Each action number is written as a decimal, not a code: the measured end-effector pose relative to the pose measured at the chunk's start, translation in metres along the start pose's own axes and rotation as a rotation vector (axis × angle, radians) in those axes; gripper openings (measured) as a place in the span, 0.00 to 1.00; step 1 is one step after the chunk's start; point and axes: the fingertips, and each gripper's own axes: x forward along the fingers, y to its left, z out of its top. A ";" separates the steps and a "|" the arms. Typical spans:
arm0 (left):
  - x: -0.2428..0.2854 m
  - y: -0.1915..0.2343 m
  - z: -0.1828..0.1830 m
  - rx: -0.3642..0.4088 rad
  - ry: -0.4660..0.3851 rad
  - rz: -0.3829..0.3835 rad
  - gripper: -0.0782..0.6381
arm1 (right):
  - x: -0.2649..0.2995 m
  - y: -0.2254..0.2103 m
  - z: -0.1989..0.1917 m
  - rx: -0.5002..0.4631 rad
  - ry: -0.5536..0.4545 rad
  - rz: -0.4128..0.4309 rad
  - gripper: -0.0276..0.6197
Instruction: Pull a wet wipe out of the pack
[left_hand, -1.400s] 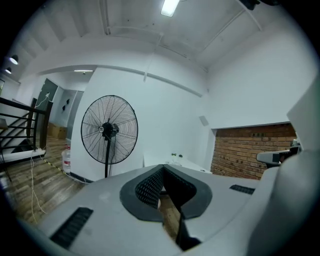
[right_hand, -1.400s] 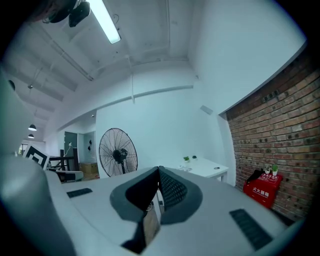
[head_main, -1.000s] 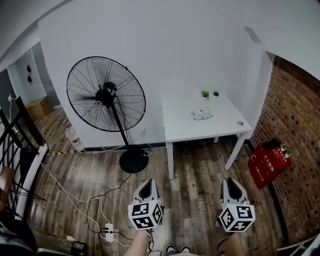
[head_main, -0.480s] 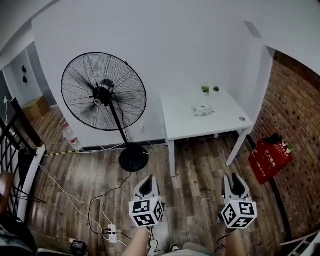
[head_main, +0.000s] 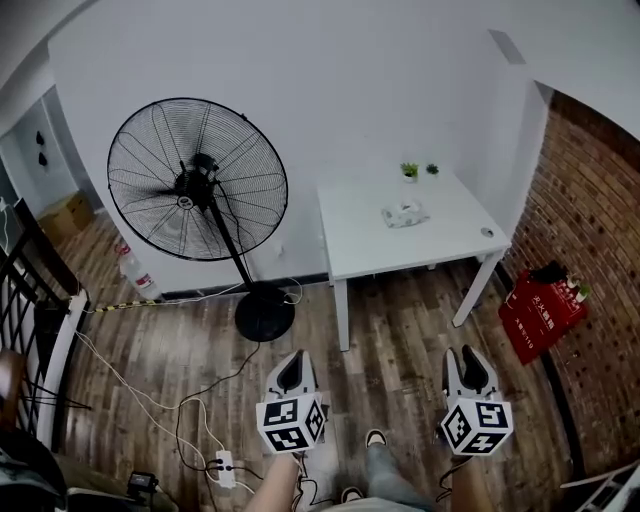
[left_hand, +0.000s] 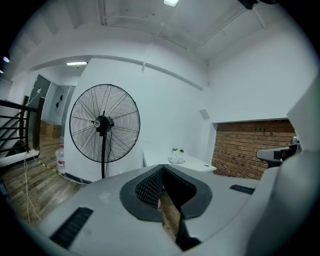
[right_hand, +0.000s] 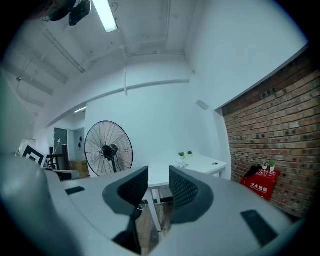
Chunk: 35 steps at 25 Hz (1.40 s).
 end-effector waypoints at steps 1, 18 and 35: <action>0.006 0.001 0.000 0.000 0.001 0.003 0.11 | 0.007 -0.002 0.000 0.001 0.000 0.000 0.24; 0.148 0.003 0.045 0.008 -0.014 0.093 0.11 | 0.174 -0.056 0.042 0.015 0.001 0.073 0.25; 0.273 -0.023 0.051 0.037 0.040 0.079 0.11 | 0.282 -0.117 0.045 0.072 0.032 0.073 0.25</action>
